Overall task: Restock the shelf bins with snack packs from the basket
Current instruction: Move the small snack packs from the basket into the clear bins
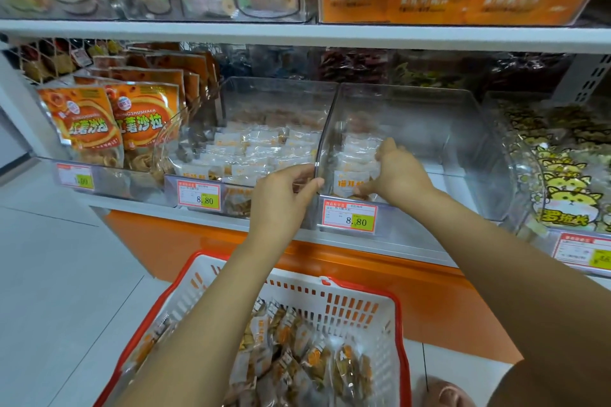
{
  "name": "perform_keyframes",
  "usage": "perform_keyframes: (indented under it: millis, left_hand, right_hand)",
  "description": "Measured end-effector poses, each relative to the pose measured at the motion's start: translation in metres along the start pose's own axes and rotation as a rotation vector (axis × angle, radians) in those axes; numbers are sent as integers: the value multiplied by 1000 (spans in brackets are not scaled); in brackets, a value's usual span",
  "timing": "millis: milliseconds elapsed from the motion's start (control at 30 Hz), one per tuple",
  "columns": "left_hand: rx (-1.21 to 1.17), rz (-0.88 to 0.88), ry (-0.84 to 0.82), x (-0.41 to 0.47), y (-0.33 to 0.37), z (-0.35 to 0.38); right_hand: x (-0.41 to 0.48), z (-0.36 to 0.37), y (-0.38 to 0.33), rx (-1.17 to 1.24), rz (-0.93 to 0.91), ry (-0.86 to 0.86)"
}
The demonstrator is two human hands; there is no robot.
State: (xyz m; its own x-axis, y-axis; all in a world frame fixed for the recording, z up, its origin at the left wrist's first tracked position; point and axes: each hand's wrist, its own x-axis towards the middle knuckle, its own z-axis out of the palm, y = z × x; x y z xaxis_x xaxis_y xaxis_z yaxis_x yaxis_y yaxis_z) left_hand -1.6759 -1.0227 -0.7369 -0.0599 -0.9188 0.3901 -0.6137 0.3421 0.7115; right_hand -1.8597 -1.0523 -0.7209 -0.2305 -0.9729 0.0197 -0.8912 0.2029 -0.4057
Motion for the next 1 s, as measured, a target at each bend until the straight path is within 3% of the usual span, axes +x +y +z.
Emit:
perform_keyframes:
  millis: [200,367,433,533,667,833,900,1000]
  left_hand:
    - [9,21,-30,-8,4,-3]
    - [-135,82,163,-44,-2,-13]
    - [-153,10,201,-66,-17,-16]
    - [-4,-113,13,-94,-53,-21]
    - [455,-270,-326,-126,-108,-27]
    - [713,-395,-873,-155,-108,-23]
    - [776,-419,-961,-170,-105,-16]
    - [808,-436,-978,-193,-114,-7]
  right_hand:
    - [-20,-28,3,88,-181,207]
    - [-60,-34,9,3,-369,199]
    - [-75,-31,18,-12,-443,138]
    - [-95,-15,34,-180,-500,-124]
    - [-111,34,65,-381,-297,-328]
    - [-136,88,101,-185,65,-392]
    - [-149,107,104,-67,181,-435]
    - [-163,131,102,-51,190,-475]
